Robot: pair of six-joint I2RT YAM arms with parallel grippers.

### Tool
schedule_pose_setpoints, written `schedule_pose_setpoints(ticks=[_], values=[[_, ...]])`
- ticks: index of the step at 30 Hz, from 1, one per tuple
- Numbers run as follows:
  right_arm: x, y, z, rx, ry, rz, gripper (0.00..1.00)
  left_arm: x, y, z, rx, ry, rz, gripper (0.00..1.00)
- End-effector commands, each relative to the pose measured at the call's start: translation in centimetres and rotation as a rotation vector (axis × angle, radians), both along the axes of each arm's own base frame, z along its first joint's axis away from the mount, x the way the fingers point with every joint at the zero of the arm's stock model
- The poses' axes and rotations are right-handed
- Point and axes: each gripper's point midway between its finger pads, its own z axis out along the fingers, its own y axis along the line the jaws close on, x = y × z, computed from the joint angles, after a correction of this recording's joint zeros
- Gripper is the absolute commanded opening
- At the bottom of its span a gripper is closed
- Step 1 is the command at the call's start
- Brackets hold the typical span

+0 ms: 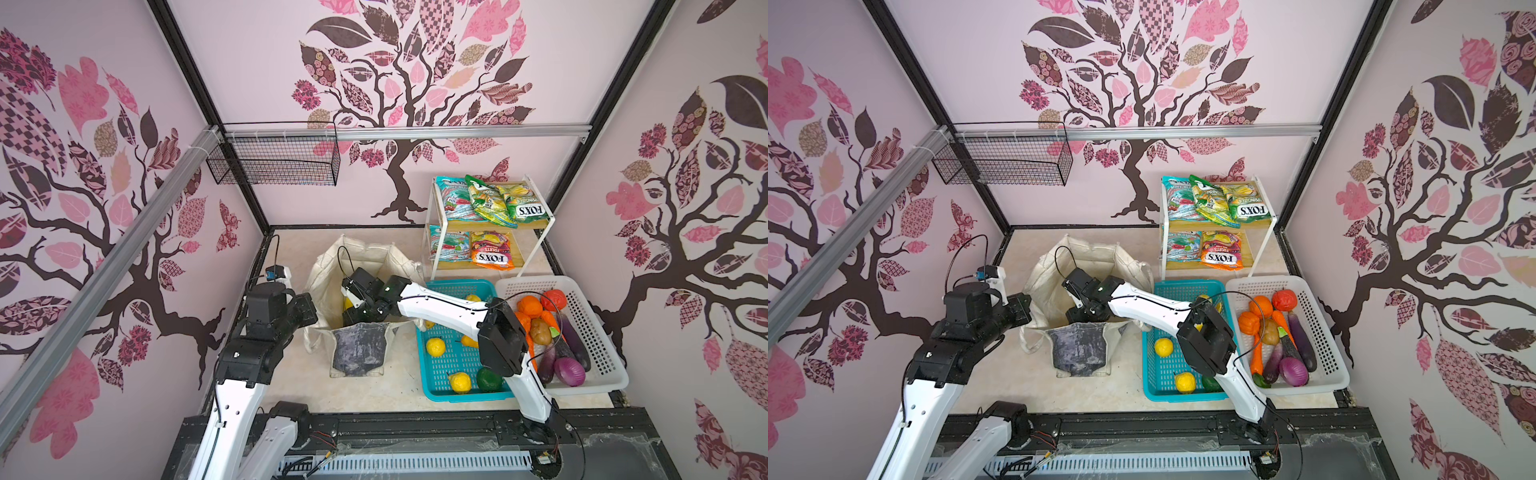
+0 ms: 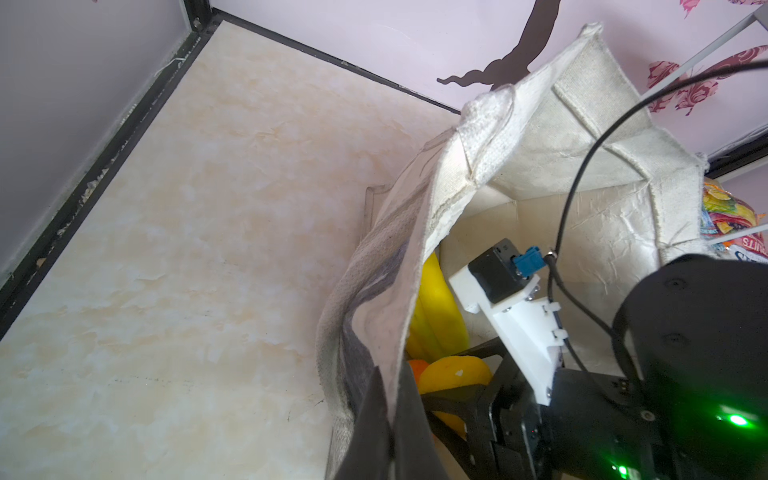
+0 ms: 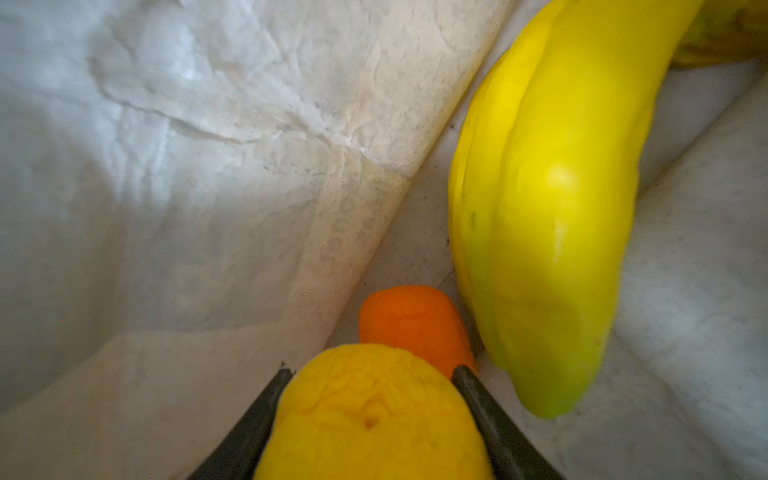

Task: Place the food into the grocery bag and tie it
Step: 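Carry the pear with the right gripper into the tote and lower it, then open the right gripper to drop the pear and lift out of the tote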

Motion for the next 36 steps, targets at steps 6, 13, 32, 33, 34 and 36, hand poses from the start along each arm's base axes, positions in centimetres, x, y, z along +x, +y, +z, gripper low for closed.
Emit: schedule_pose_setpoints(ticks=[6, 13, 32, 33, 34, 36], values=[[0.5, -0.9, -4.1, -0.084, 0.02, -0.021, 0.65, 0.5, -0.2, 0.2, -0.01, -0.031, -0.005, 0.0], [1.1, -1.4, -7.1, -0.112, 0.072, -0.044, 0.66, 0.5, -0.2, 0.1, -0.01, -0.031, -0.006, 0.0], [1.9, -1.4, -0.6, -0.016, -0.018, -0.084, 1.0, 0.6, -0.4, -0.1, -0.017, -0.023, -0.012, 0.0], [2.0, -1.5, 0.1, -0.007, -0.03, -0.088, 1.0, 0.6, -0.4, 0.0, -0.017, -0.024, -0.013, 0.0], [2.0, -1.6, 0.9, 0.007, -0.041, -0.09, 1.0, 0.6, -0.4, 0.0, -0.016, -0.024, -0.012, 0.0], [2.1, -1.7, 2.4, 0.035, -0.067, -0.099, 1.0, 0.6, -0.4, 0.0, -0.016, -0.024, -0.011, 0.0]])
